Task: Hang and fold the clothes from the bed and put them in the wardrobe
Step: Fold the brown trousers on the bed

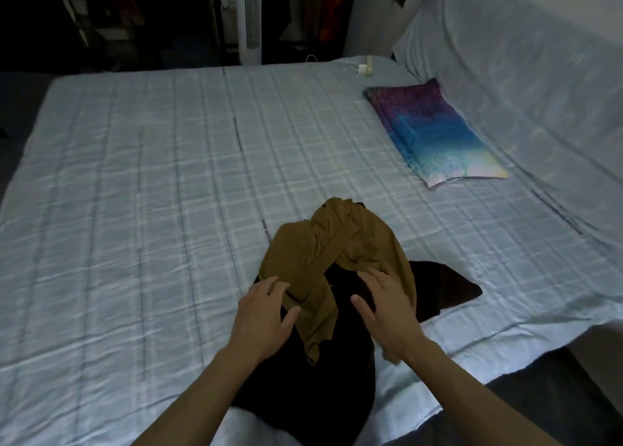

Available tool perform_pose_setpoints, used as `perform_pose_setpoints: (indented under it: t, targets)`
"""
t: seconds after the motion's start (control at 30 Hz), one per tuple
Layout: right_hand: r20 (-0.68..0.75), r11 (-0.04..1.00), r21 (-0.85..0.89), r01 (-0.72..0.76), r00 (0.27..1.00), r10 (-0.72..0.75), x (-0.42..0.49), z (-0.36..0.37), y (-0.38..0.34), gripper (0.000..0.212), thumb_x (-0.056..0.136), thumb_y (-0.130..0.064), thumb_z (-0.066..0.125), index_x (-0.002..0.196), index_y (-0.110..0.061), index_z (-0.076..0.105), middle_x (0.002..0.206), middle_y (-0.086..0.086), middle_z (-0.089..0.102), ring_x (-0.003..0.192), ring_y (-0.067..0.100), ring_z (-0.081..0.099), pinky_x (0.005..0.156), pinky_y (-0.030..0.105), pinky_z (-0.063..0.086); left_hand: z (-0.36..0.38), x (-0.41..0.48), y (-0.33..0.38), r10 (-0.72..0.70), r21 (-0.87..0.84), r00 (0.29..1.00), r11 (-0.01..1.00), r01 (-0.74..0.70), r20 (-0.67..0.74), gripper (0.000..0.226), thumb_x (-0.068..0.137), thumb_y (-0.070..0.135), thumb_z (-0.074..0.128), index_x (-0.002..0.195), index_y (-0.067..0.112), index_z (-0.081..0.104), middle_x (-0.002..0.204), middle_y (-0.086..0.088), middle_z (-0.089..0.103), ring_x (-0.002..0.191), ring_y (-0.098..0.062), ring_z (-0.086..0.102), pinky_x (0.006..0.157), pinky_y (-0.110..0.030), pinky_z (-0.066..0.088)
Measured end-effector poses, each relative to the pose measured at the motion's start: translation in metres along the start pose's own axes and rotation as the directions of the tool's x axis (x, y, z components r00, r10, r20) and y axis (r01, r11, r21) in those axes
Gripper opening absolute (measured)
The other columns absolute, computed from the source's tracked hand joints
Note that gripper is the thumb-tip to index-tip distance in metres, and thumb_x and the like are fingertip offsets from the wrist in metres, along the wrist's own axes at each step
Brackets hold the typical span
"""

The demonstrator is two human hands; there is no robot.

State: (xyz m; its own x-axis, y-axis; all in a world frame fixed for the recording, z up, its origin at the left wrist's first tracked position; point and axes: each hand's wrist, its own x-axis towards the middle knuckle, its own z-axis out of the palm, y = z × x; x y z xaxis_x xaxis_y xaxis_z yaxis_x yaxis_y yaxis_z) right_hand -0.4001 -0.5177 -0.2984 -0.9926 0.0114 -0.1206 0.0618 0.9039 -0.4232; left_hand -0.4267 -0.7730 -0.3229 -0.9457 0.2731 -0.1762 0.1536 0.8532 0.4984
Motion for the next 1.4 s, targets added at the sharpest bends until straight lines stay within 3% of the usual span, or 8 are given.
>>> perform_pose_setpoints:
  t: [0.3, 0.47, 0.73, 0.87, 0.97, 1.03, 1.23, 1.4]
  targets:
    - [0.115, 0.997, 0.082, -0.013, 0.993, 0.003, 0.089, 0.015, 0.048, 0.091, 0.086, -0.080, 0.013, 0.146, -0.018, 0.043, 0.151, 0.006, 0.042, 0.139, 0.021, 0.036, 0.116, 0.033, 0.027, 0.030, 0.077, 0.015, -0.086, 0.001, 0.981, 0.996, 0.087, 0.175, 0.060, 0.095, 0.055, 0.042, 0.146, 0.022, 0.040, 0.153, -0.001, 0.035, 0.137, -0.021, 0.035, 0.110, -0.036, 0.035]
    - [0.205, 0.999, 0.050, -0.012, 0.979, 0.001, 0.145, 0.040, 0.071, 0.056, 0.099, -0.043, 0.052, 0.148, -0.019, 0.039, 0.153, 0.005, 0.037, 0.141, 0.022, 0.032, 0.116, 0.030, 0.022, 0.057, 0.125, 0.011, -0.124, -0.028, 0.966, 0.991, 0.134, 0.226, 0.056, 0.099, 0.050, 0.045, 0.147, 0.023, 0.038, 0.151, 0.001, 0.036, 0.135, -0.019, 0.036, 0.109, -0.035, 0.036]
    - [0.350, 0.995, -0.042, 0.093, 0.934, -0.073, 0.231, 0.108, 0.101, 0.060, 0.095, -0.030, 0.061, 0.149, -0.022, 0.035, 0.156, 0.005, 0.031, 0.142, 0.024, 0.029, 0.119, 0.039, 0.024, 0.123, 0.205, -0.018, -0.203, -0.085, 0.914, 0.965, 0.247, 0.352, 0.058, 0.096, 0.050, 0.051, 0.145, 0.022, 0.036, 0.143, 0.000, 0.041, 0.128, -0.019, 0.040, 0.107, -0.033, 0.039]
    - [0.436, 0.945, -0.220, 0.240, 0.891, -0.124, 0.254, 0.143, 0.116, 0.075, 0.077, -0.026, 0.079, 0.143, -0.025, 0.044, 0.156, 0.008, 0.033, 0.145, 0.032, 0.026, 0.119, 0.048, 0.020, 0.159, 0.226, -0.025, -0.227, 0.016, 0.900, 0.971, 0.238, 0.373, 0.070, 0.088, 0.054, 0.059, 0.146, 0.026, 0.032, 0.141, -0.001, 0.038, 0.126, -0.020, 0.037, 0.104, -0.036, 0.041]
    - [0.405, 0.902, -0.280, 0.328, 0.893, -0.199, 0.264, 0.167, 0.124, 0.082, 0.052, -0.020, 0.091, 0.127, -0.021, 0.059, 0.147, 0.014, 0.046, 0.138, 0.037, 0.038, 0.113, 0.054, 0.029, 0.173, 0.233, -0.027, -0.239, 0.215, 0.905, 0.962, 0.170, 0.353, 0.064, 0.087, 0.046, 0.061, 0.142, 0.026, 0.033, 0.140, -0.003, 0.035, 0.124, -0.022, 0.037, 0.094, -0.035, 0.044]
    - [0.358, 0.897, -0.259, 0.359, 0.898, -0.257, 0.271, 0.178, 0.128, 0.078, 0.046, -0.013, 0.089, 0.120, -0.018, 0.063, 0.143, 0.016, 0.049, 0.135, 0.037, 0.043, 0.112, 0.055, 0.032, 0.178, 0.237, -0.030, -0.226, 0.247, 0.913, 0.958, 0.145, 0.340, 0.059, 0.086, 0.038, 0.062, 0.138, 0.026, 0.036, 0.137, -0.004, 0.037, 0.121, -0.023, 0.038, 0.089, -0.035, 0.044]
    - [0.147, 0.905, -0.211, 0.370, 0.927, -0.345, 0.286, 0.174, 0.121, 0.027, 0.065, -0.002, 0.078, 0.089, -0.011, 0.072, 0.109, 0.013, 0.067, 0.104, 0.033, 0.062, 0.096, 0.046, 0.047, 0.156, 0.239, -0.040, -0.235, 0.137, 0.917, 0.970, 0.201, 0.323, 0.042, 0.090, 0.017, 0.059, 0.130, 0.022, 0.046, 0.123, -0.002, 0.046, 0.113, -0.021, 0.045, 0.081, -0.033, 0.049]
    - [0.124, 0.924, -0.141, 0.357, 0.932, -0.341, 0.287, 0.148, 0.099, 0.015, 0.072, -0.003, 0.078, 0.075, -0.013, 0.066, 0.074, 0.004, 0.064, 0.072, 0.025, 0.062, 0.073, 0.035, 0.050, 0.119, 0.228, -0.050, -0.195, 0.049, 0.967, 0.981, 0.190, 0.164, 0.040, 0.079, -0.002, 0.058, 0.116, 0.014, 0.059, 0.107, -0.006, 0.055, 0.098, -0.024, 0.054, 0.073, -0.036, 0.050]
